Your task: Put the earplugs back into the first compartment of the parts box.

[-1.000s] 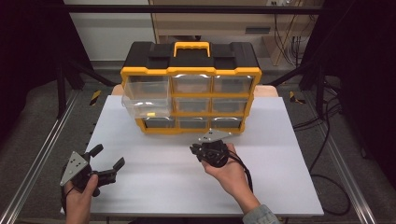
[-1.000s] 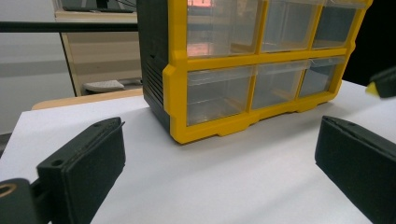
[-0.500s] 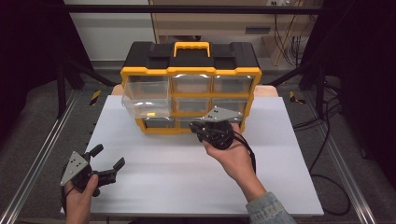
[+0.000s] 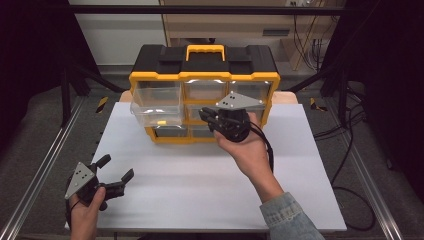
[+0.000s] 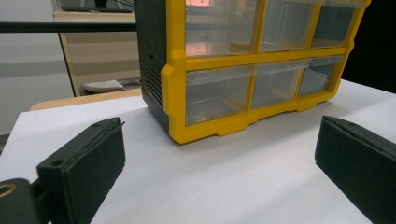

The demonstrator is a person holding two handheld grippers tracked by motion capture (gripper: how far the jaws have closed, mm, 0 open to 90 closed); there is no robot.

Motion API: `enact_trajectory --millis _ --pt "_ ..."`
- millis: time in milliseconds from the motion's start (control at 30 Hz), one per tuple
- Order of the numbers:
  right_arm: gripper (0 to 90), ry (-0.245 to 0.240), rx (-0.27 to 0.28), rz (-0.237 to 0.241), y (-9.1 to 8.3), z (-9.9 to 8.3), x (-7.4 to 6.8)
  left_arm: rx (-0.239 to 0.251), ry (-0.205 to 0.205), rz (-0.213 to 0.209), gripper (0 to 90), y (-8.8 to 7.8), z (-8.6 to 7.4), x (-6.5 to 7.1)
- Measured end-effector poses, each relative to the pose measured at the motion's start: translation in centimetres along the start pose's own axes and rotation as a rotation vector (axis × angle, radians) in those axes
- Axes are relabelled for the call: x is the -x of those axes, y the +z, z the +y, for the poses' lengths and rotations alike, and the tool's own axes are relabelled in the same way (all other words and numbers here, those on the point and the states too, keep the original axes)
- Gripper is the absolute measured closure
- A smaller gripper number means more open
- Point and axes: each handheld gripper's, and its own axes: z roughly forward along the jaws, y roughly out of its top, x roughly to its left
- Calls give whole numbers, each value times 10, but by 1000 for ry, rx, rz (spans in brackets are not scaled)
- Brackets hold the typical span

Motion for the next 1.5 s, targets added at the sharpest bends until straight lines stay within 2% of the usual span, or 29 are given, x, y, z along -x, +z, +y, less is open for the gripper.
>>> enact_trajectory --millis 167,333,500,700,900,967,1033,1100,1300,1500 --pt "820 -15 39 -7 0 24 0 -2 2 -2 15 0 0 0" --pt "819 -21 63 6 5 46 -5 -3 4 -4 15 1 0 0" --pt "818 -37 60 16 16 64 -11 -7 9 -9 15 1 0 1" --pt "817 -64 68 45 26 76 -23 -6 8 -9 15 1 0 1" --pt "801 -90 26 63 44 79 -34 -8 10 -14 15 2 0 1" --pt "704 -94 12 70 49 79 -36 -6 10 -14 15 2 0 1" --pt "627 -99 12 53 51 79 -38 -6 9 -14 15 2 0 1" --pt "591 -89 18 50 51 79 -37 -5 7 -14 15 2 0 1" --pt "430 -57 41 23 46 81 -34 -6 7 -17 15 2 0 2" --pt "199 -28 61 -22 37 79 -28 -9 10 -16 15 2 0 2"
